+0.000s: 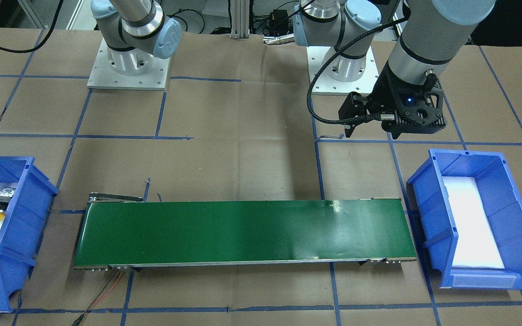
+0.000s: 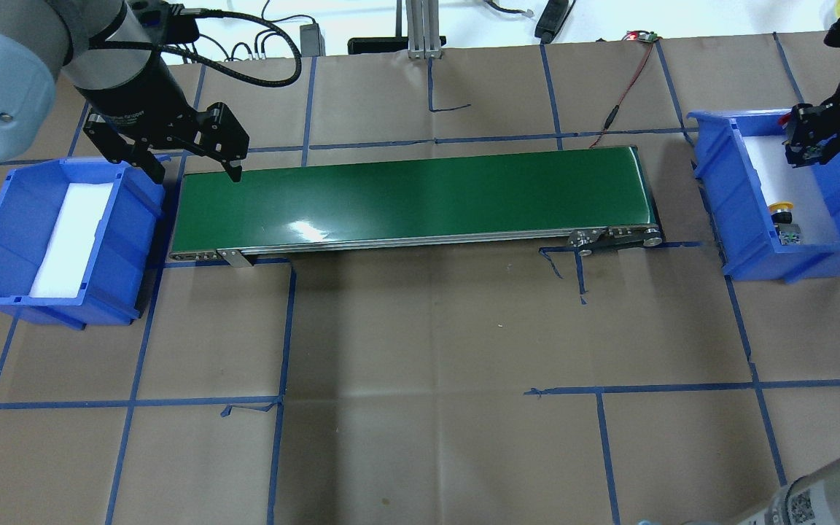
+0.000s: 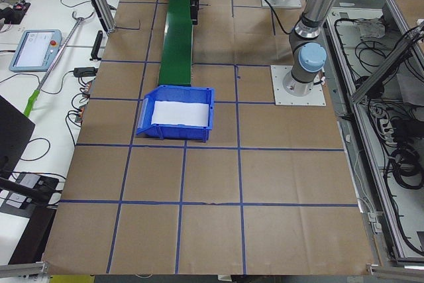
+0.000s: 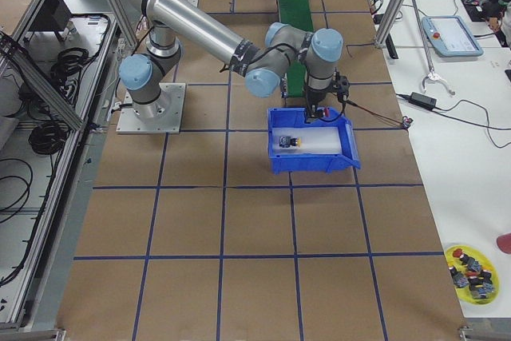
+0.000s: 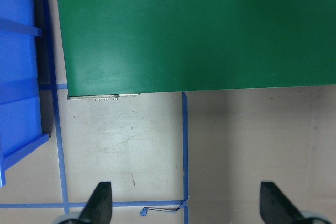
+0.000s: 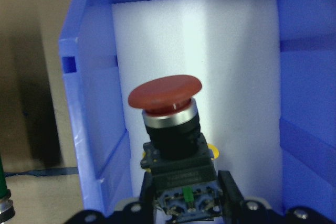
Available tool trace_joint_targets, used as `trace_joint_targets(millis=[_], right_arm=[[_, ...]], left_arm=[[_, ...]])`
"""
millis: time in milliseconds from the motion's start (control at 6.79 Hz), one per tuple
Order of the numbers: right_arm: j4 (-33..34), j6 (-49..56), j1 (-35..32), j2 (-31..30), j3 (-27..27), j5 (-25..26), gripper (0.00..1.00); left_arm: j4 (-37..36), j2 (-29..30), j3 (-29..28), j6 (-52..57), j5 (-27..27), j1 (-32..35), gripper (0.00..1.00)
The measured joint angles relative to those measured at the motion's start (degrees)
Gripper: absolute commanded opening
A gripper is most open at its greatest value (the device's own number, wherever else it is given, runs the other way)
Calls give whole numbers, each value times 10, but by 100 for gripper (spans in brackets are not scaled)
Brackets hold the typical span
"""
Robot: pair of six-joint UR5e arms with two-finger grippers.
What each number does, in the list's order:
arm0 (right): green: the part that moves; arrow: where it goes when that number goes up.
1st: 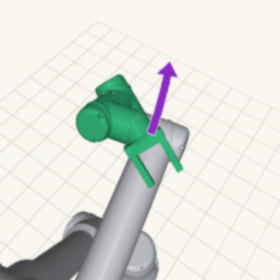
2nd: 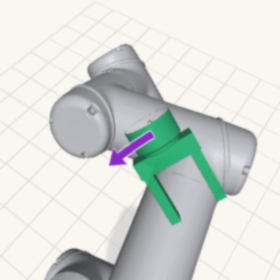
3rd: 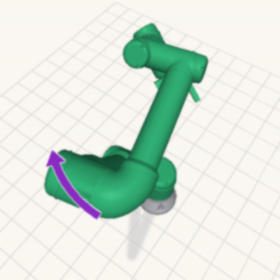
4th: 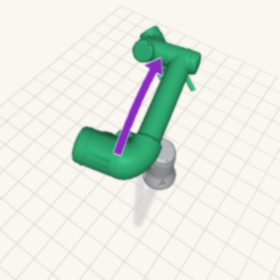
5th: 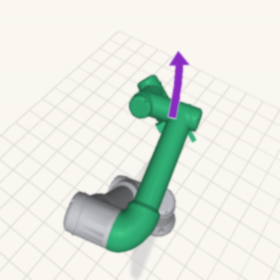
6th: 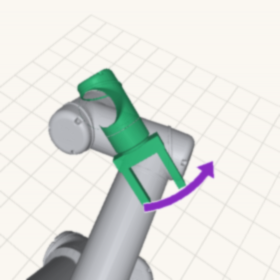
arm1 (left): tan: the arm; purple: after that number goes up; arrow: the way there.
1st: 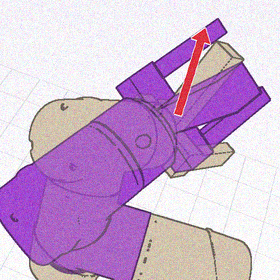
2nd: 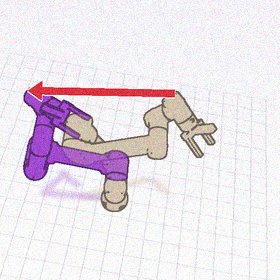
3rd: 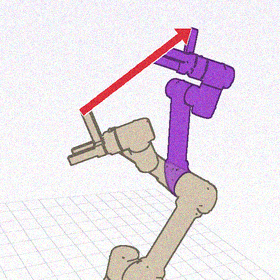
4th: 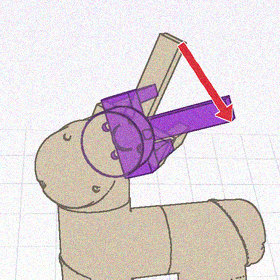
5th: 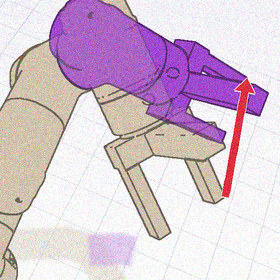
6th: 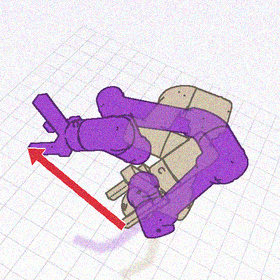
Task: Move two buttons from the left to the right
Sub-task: 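Lift the red button with the right gripper and carry it to the bin, then lower the red button onto the bin foam and open the right gripper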
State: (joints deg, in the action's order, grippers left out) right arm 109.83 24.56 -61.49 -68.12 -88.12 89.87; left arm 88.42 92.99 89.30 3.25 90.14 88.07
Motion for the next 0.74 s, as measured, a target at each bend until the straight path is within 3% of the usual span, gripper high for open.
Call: trace_joint_targets(millis=[736], right_arm=[[76,8,6,97,15,34,6]], left_arm=[[0,0,0,0,0,0,100]])
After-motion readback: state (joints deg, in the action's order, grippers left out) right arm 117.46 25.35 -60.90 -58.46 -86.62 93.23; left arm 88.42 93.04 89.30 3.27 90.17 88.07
